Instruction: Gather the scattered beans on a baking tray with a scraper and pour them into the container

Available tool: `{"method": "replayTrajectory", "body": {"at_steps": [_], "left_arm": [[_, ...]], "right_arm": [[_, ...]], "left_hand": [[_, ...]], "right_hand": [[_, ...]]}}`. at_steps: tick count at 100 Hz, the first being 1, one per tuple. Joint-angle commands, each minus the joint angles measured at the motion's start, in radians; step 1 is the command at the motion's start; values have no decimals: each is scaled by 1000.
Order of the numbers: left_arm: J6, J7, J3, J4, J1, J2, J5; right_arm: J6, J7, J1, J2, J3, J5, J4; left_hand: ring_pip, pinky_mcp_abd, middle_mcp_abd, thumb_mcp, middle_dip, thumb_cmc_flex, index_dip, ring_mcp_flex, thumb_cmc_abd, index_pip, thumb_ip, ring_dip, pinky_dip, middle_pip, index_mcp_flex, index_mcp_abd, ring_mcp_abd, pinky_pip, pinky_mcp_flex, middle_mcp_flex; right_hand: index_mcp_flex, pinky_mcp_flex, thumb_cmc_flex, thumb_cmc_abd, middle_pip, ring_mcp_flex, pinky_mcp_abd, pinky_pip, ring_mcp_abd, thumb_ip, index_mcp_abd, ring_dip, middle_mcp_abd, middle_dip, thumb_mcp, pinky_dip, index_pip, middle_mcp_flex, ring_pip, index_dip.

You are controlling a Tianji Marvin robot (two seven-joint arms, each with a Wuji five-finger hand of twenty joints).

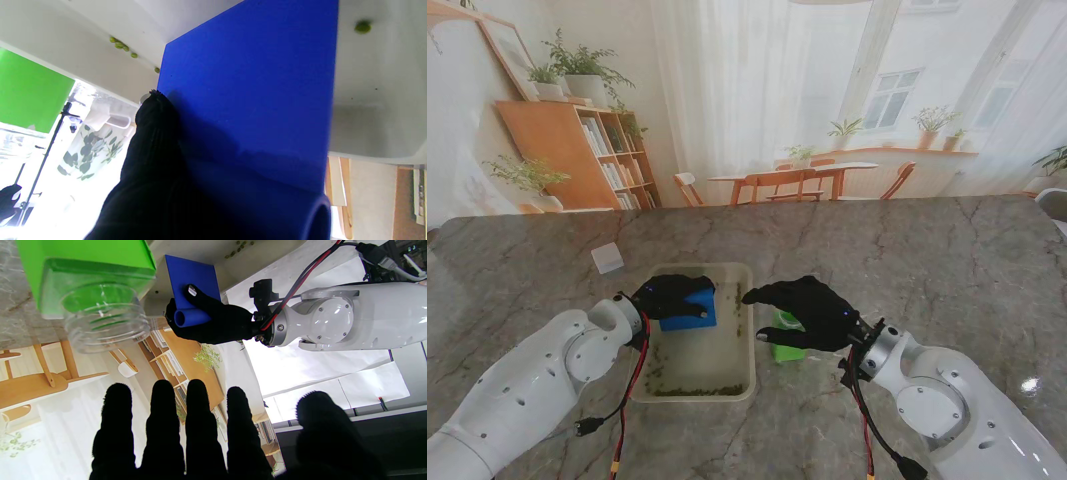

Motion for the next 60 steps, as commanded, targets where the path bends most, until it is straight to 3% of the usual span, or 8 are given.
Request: {"method": "replayTrajectory", "body": {"at_steps": [1, 26, 60], "left_arm": [[4, -20, 5, 3, 48, 3, -4], [-16, -56, -45, -65, 121, 16, 13], [15, -60, -80, -139, 213, 17, 12]], "right_arm": [[-8, 12, 0, 0, 1, -1, 3], [-19, 16, -2, 1, 6, -5, 0], [-24, 1, -2, 0, 3, -12, 2]], "left_hand": [[6, -22, 4, 74, -3, 88, 10, 6, 44, 25, 49, -8, -12, -1, 1, -34, -60, 20, 10, 14], [12, -34, 5, 74, -1, 89, 9, 15, 41, 25, 49, -4, -12, 2, 6, -31, -69, 27, 28, 19], [18, -39, 9, 75, 0, 90, 10, 21, 38, 25, 48, 0, -11, 4, 12, -28, -71, 33, 39, 22]], "right_hand": [[15, 3, -5, -2, -15, 9, -9, -13, -1, 29, -12, -9, -5, -15, 13, -11, 4, 8, -12, -19], [15, 2, -6, -1, -15, 9, -9, -14, -1, 29, -12, -9, -7, -15, 12, -11, 4, 7, -12, -19], [16, 3, -6, -2, -16, 9, -8, -14, -1, 29, -12, -9, -7, -15, 12, -11, 5, 6, -12, -19]]}}
